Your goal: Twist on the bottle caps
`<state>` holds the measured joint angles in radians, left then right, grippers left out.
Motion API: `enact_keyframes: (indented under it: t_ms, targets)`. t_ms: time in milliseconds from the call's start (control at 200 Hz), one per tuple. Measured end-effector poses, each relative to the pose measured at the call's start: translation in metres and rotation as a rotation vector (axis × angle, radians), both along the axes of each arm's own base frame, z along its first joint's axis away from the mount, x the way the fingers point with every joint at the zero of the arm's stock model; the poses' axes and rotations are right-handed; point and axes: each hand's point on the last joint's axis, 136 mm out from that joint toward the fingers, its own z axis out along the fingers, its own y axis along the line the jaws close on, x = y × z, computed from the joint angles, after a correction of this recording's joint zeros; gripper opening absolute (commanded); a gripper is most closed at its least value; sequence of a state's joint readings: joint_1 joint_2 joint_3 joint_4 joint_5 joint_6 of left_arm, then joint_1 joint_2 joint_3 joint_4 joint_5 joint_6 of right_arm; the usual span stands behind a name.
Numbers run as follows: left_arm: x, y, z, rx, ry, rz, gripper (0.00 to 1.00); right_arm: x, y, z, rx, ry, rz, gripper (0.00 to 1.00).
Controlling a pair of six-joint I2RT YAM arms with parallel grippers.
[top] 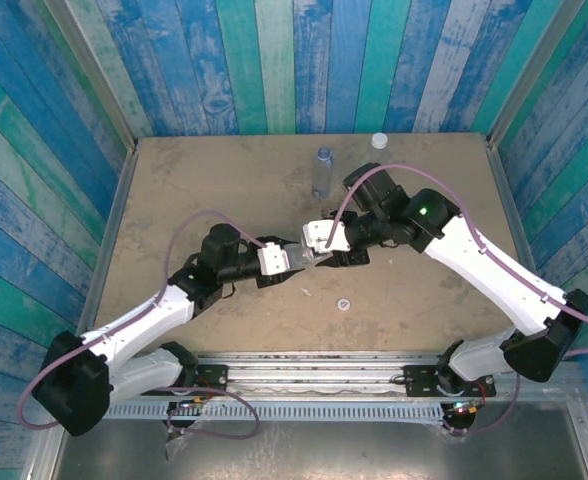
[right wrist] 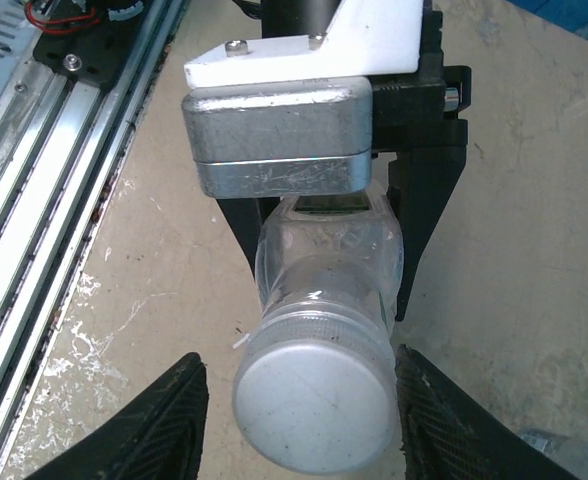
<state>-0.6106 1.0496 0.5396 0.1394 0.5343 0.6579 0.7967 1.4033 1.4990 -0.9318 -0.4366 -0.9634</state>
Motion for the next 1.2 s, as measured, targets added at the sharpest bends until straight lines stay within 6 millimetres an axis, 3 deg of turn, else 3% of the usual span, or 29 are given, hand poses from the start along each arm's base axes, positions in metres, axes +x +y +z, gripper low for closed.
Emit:
enact_keyframes:
  t_ms: [115,326,481,641,837,1022,1202]
  targets:
    - [-0.0008,-0.0004,0.0002,-0.002,0.002,-0.004,0.52,0.0014,-0.0002,-0.0001,-0.003,-0.004,-0.005,0.46]
    - [-0.0007,-0.0007,0.0011,-0.007,0.006,-0.004,0.52,0.0067,-0.0024,-0.003,-0.024,-0.021,-0.026,0.5]
    - [0.0003,-0.001,0.0037,-0.012,0.006,0.0,0.52,0.0092,-0.0031,-0.0032,-0.03,-0.026,-0.042,0.25]
    - [0.0,-0.0007,0.003,-0.012,0.014,-0.001,0.52,0.0089,-0.003,-0.0031,-0.027,-0.018,-0.048,0.32]
    - [-0.0001,-0.001,0.0036,-0.017,0.018,0.001,0.52,0.0079,-0.0027,-0.002,-0.017,-0.006,-0.057,0.32]
    - [-0.002,-0.0019,0.0038,-0.023,0.028,-0.009,0.52,0.0044,-0.002,-0.0007,0.02,0.056,-0.101,0.27]
    - [-0.0037,-0.0025,0.0031,-0.029,0.049,-0.013,0.52,0.0045,0.0005,-0.0003,0.079,0.2,-0.255,0.2]
